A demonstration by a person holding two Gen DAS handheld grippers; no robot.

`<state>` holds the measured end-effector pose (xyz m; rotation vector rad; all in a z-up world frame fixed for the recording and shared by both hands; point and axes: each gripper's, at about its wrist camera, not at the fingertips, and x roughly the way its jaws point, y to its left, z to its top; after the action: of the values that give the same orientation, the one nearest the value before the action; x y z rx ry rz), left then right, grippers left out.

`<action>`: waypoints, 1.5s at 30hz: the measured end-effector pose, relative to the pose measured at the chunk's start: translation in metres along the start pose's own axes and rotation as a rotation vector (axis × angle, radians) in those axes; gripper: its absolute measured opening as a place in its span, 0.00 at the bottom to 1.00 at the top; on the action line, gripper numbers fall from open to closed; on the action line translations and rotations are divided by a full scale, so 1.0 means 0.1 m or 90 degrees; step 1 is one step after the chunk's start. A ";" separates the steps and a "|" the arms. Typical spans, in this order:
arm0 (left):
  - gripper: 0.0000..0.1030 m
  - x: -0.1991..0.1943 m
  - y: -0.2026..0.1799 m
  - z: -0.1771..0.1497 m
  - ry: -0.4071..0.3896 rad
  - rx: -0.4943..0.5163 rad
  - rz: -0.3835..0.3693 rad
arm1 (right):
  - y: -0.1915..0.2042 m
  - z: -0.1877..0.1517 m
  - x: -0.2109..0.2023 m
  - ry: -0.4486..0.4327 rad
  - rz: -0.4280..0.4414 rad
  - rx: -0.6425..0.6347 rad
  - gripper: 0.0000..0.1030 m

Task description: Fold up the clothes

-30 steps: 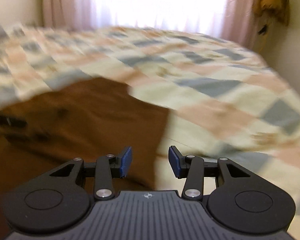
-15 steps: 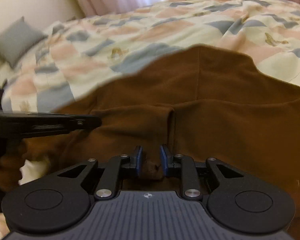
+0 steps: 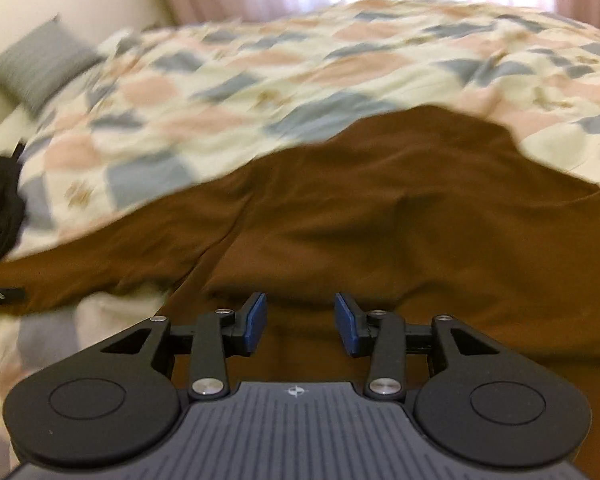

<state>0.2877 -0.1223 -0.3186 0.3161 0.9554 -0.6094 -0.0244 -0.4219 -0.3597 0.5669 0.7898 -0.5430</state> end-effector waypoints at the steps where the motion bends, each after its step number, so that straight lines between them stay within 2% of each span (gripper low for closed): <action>1: 0.35 -0.04 0.26 -0.02 -0.003 -0.014 0.035 | 0.12 -0.04 0.02 0.011 0.005 -0.011 0.40; 4: 0.43 -0.20 0.82 0.01 -0.044 -0.061 0.073 | 0.46 -0.16 0.09 0.039 0.020 -0.038 0.44; 5: 0.49 -0.24 0.92 0.03 -0.059 -0.068 0.077 | 0.58 -0.19 0.12 0.046 0.027 -0.042 0.45; 6: 0.57 -0.25 0.99 0.05 -0.070 -0.072 0.076 | 0.69 -0.22 0.14 0.053 0.033 -0.046 0.45; 9: 0.59 -0.19 1.11 0.10 -0.082 -0.075 0.054 | 0.97 -0.27 0.22 0.069 0.046 -0.053 0.46; 10: 0.56 -0.13 1.12 0.12 -0.077 -0.075 0.041 | 1.04 -0.27 0.24 0.072 0.048 -0.056 0.46; 11: 0.47 -0.07 1.13 0.14 -0.071 -0.072 0.025 | 1.10 -0.27 0.26 0.074 0.050 -0.058 0.46; 12: 0.28 -0.02 1.11 0.15 -0.062 -0.064 0.010 | 1.14 -0.27 0.26 0.073 0.050 -0.063 0.46; 15: 0.05 0.02 0.99 0.19 -0.052 -0.030 0.010 | 1.20 -0.26 0.24 0.067 0.046 -0.071 0.46; 19: 0.05 -0.11 0.79 0.26 -0.030 -0.035 0.007 | 1.08 -0.24 0.14 0.055 0.025 -0.062 0.46; 21: 0.05 -0.24 0.55 0.34 -0.022 -0.045 -0.013 | 0.92 -0.22 0.05 0.046 0.011 -0.043 0.46; 25: 0.05 -0.48 -0.26 0.52 -0.037 -0.038 -0.112 | 0.49 -0.21 -0.22 0.017 -0.019 0.009 0.46; 28: 0.05 -0.61 -1.25 0.60 -0.064 -0.003 -0.241 | 0.08 -0.20 -0.46 -0.008 -0.044 0.059 0.46; 30: 0.05 -0.67 -2.04 0.58 -0.072 0.028 -0.335 | -0.26 -0.20 -0.67 -0.031 -0.065 0.096 0.46; 32: 0.05 -0.69 -2.78 0.50 -0.061 0.056 -0.422 | -0.63 -0.20 -0.90 -0.054 -0.087 0.132 0.46; 35: 0.15 -0.62 -3.83 0.27 -0.021 0.106 -0.524 | -1.21 -0.26 -1.21 -0.078 -0.121 0.181 0.46; 36: 0.30 -0.57 -4.08 0.16 0.005 0.117 -0.532 | -1.39 -0.29 -1.29 -0.081 -0.131 0.197 0.46; 37: 0.35 -0.53 -4.28 0.05 0.033 0.126 -0.536 | -1.60 -0.33 -1.36 -0.082 -0.143 0.219 0.46; 38: 0.35 -0.49 -4.40 -0.07 0.054 0.134 -0.538 | -1.76 -0.36 -1.40 -0.083 -0.150 0.239 0.46; 40: 0.35 -0.48 -4.41 -0.28 0.074 0.150 -0.526 | -2.06 -0.42 -1.46 -0.088 -0.150 0.285 0.47; 41: 0.35 -0.49 -4.32 -0.36 0.075 0.159 -0.505 | -2.19 -0.45 -1.47 -0.092 -0.146 0.307 0.48; 43: 0.35 -0.50 -4.13 -0.51 0.076 0.177 -0.458 | -2.26 -0.43 -1.40 -0.105 -0.100 0.321 0.48; 45: 0.35 -0.46 -3.86 -0.54 0.077 0.187 -0.385 | -2.29 -0.38 -1.28 -0.112 -0.050 0.325 0.48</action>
<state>-0.0045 -0.3839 -0.3057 0.3262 1.0824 -1.3026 -0.2644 -0.5322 -0.3429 0.9458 0.5038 -0.8643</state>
